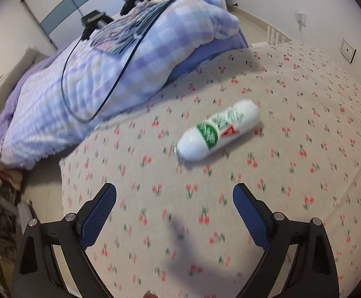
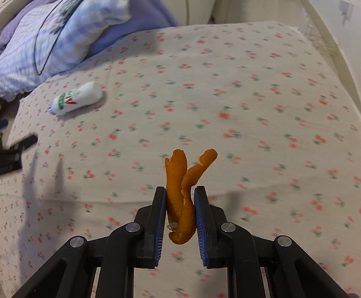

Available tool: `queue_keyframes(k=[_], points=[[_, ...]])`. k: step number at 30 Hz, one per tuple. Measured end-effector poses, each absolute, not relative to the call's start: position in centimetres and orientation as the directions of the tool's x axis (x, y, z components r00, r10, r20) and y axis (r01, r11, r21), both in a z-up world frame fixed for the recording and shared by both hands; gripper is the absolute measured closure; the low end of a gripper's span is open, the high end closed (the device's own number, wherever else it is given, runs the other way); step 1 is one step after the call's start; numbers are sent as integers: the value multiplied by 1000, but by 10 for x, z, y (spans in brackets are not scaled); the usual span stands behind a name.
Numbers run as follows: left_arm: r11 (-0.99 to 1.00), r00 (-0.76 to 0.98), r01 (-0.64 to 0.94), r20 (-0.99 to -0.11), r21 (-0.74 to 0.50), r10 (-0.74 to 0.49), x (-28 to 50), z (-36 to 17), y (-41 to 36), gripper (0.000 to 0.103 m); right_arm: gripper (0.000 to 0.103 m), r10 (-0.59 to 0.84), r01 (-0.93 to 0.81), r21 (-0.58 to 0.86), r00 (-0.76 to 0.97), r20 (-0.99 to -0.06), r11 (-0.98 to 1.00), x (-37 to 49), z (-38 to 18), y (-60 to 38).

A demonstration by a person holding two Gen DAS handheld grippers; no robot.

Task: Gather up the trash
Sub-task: 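Grasp the white drink bottle with the left tool while the right tool holds the peel, then carry bottle and peel over the wastebasket and open the left tool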

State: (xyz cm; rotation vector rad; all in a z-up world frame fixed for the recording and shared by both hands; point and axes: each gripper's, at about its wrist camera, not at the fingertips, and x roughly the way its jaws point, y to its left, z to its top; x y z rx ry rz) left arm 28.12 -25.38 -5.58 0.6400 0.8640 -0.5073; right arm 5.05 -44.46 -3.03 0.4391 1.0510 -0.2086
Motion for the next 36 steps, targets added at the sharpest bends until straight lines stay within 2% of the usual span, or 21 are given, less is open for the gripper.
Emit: queue_keyframes(k=[6, 10, 14, 16, 17, 19, 21, 36], points=[[608, 520, 736, -824, 298, -226, 300, -60, -299, 17, 83, 9, 407, 232, 481, -877, 884, 35, -36, -466], [552, 453, 796, -850, 249, -271, 306, -64, -326, 18, 83, 6, 411, 222, 465, -885, 884, 33, -42, -474], [495, 382, 837, -897, 233, -223, 303, -82, -342, 26, 83, 2, 414, 215, 457, -890, 885, 30, -45, -477], [476, 389, 837, -906, 269, -171, 298, -91, -345, 27, 83, 4, 415, 218, 458, -889, 883, 28, -45, -477], [480, 378, 837, -912, 263, -160, 297, -93, -345, 30, 83, 4, 416, 219, 459, -889, 883, 27, -44, -477], [507, 351, 829, -926, 238, -138, 295, -98, -341, 45, 83, 4, 413, 220, 464, -886, 884, 26, -41, -477], [543, 323, 817, -933, 193, -155, 289, -97, -335, 66, 83, -2, 410, 216, 470, -883, 886, 25, -38, -476], [744, 356, 660, -916, 107, -184, 191, -64, -254, 67, 83, 43, 318, 252, 541, -840, 914, 15, -4, -432]])
